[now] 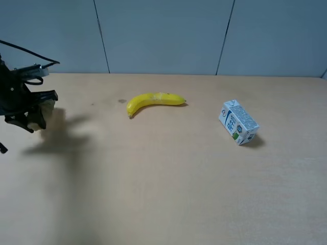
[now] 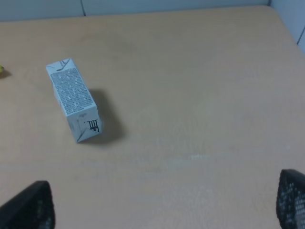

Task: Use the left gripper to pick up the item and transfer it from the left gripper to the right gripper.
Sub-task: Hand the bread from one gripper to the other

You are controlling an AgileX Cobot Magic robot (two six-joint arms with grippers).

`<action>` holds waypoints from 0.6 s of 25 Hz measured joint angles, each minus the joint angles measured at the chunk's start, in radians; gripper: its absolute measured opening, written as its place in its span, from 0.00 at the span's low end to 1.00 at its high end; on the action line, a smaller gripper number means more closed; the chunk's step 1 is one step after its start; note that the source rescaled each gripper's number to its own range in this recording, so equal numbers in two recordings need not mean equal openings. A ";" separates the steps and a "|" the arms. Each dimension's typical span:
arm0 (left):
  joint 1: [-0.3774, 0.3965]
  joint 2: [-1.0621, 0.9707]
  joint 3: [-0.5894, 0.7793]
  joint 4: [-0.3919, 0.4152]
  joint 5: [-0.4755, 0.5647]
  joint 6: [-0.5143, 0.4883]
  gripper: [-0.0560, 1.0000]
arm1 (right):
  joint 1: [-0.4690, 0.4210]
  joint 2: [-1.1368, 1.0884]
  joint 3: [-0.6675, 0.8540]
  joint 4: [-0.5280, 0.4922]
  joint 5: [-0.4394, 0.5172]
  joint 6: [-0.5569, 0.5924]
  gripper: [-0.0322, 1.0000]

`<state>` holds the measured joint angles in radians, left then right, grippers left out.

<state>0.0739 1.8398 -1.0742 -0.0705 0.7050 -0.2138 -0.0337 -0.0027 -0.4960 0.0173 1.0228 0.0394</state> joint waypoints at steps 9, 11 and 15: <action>0.000 -0.226 -0.102 -0.043 0.217 0.127 0.10 | 0.000 0.000 0.000 0.000 0.000 0.000 1.00; 0.000 -0.268 -0.104 -0.081 0.265 0.180 0.10 | 0.000 0.000 0.000 0.000 0.000 0.000 1.00; -0.012 -0.312 -0.104 -0.158 0.362 0.266 0.09 | 0.000 0.000 0.000 0.000 0.000 0.000 1.00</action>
<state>0.0615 1.5282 -1.1777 -0.2281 1.0668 0.0523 -0.0337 -0.0027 -0.4960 0.0173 1.0228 0.0394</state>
